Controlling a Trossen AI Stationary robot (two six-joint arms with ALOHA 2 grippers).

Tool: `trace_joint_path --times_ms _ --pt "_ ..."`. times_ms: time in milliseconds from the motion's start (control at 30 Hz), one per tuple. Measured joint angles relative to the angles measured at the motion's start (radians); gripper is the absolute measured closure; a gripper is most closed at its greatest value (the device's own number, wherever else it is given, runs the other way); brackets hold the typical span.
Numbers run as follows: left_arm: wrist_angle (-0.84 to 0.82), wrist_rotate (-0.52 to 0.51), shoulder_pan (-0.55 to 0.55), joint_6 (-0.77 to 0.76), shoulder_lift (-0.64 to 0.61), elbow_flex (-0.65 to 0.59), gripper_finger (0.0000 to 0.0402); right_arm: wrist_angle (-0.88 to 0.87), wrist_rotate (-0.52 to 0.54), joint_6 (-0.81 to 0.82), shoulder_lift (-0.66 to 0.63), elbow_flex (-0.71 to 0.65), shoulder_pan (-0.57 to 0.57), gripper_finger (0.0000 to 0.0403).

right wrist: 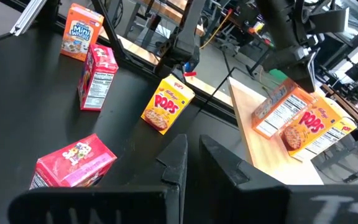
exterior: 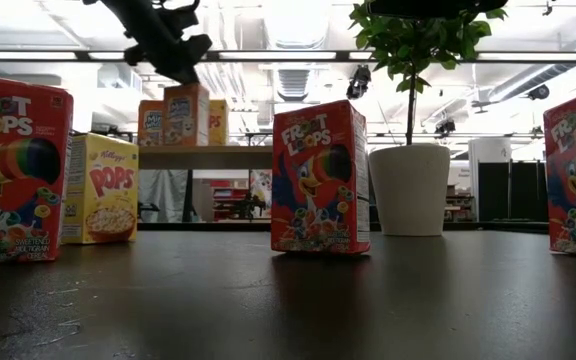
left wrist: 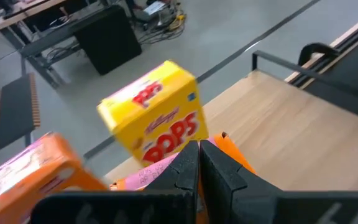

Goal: Stack cereal on shelf
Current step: Put the top orange cereal box on the shelf

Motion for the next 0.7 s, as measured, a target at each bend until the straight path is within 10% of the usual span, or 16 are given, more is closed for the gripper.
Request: trace_joint_path --times_ms 700 --pt "-0.229 -0.223 0.001 0.001 -0.106 -0.002 0.0402 -0.001 0.0 0.0 0.0 0.0 0.0 0.0369"
